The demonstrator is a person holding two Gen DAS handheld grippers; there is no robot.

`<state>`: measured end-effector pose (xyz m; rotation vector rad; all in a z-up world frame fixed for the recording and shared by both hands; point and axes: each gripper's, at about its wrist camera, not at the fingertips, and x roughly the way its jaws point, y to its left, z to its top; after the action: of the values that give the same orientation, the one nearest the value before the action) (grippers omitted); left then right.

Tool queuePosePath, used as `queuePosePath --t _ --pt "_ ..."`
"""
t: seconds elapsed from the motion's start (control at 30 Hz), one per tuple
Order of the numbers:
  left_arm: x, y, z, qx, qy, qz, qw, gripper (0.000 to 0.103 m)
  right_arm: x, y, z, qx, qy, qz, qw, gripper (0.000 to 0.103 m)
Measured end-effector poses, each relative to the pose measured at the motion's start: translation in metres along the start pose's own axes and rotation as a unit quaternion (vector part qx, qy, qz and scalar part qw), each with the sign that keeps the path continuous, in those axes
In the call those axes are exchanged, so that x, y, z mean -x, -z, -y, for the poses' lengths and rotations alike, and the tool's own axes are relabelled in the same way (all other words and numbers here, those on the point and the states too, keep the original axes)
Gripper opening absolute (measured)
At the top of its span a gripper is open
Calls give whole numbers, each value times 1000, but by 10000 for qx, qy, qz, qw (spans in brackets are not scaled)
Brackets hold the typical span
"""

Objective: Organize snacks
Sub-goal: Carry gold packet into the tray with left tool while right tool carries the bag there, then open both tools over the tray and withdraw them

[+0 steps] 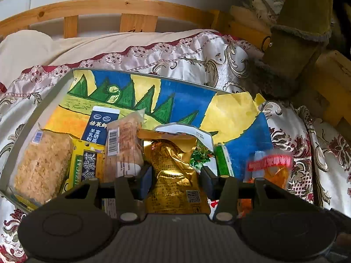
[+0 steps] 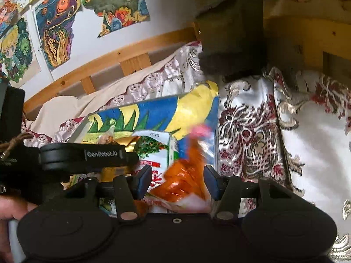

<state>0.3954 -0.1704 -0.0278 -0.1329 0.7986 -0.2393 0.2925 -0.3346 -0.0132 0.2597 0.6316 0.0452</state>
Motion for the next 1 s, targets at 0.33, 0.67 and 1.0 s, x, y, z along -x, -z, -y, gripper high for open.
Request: queuePosePath --t 0.33,0.67,1.0 --pt "2 -1 -1 76 31 -81 9999 55 -1 1 3 -5 86 -17 10000 55" --pt "16 -3 -1 43 91 27 9999 67 4 -2 7 -5 105 86 9999 75" --pt "57 -11 -6 11 -199 509 9985 90 20 -14 11 14 75 389 9992 91"
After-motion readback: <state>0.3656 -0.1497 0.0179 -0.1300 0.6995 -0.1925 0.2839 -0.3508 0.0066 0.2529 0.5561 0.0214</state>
